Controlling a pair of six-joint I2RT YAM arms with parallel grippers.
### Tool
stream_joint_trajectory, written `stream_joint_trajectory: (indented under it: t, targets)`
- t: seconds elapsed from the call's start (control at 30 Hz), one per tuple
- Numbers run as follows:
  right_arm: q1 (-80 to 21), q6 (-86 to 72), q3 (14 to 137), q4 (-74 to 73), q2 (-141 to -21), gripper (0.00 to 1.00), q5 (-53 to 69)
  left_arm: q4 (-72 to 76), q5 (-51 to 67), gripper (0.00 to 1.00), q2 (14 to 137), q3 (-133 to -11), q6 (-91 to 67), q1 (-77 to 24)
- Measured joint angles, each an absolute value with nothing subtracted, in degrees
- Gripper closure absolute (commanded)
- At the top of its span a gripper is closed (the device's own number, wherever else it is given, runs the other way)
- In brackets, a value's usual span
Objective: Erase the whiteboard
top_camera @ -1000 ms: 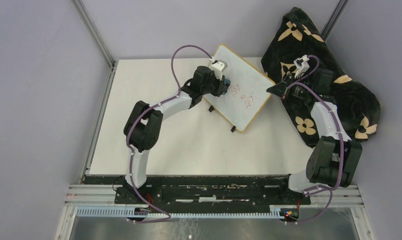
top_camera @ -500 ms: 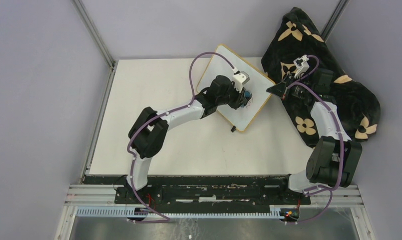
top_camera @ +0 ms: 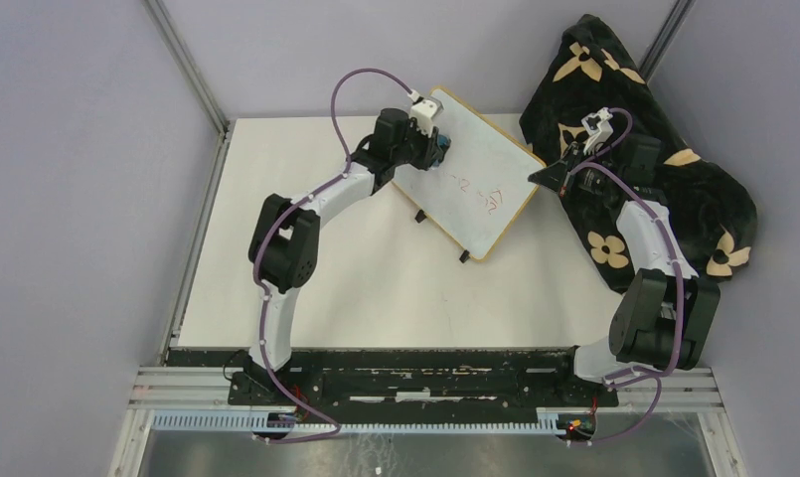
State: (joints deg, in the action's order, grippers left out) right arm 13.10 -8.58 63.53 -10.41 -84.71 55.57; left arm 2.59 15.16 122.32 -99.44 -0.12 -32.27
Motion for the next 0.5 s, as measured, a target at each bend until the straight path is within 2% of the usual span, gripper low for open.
stream_joint_trajectory:
  t: [0.2, 0.5]
  targets:
    - [13.0, -8.6, 63.6, -10.4, -84.7, 0.99, 55.7, 2.0, 13.3, 0.97, 123.2, -99.8, 0.7, -30.3]
    - [13.1, -8.7, 63.6, -10.7, -84.7, 0.99, 55.4, 5.3, 10.6, 0.97, 119.2, -91.1, 0.7, -36.8]
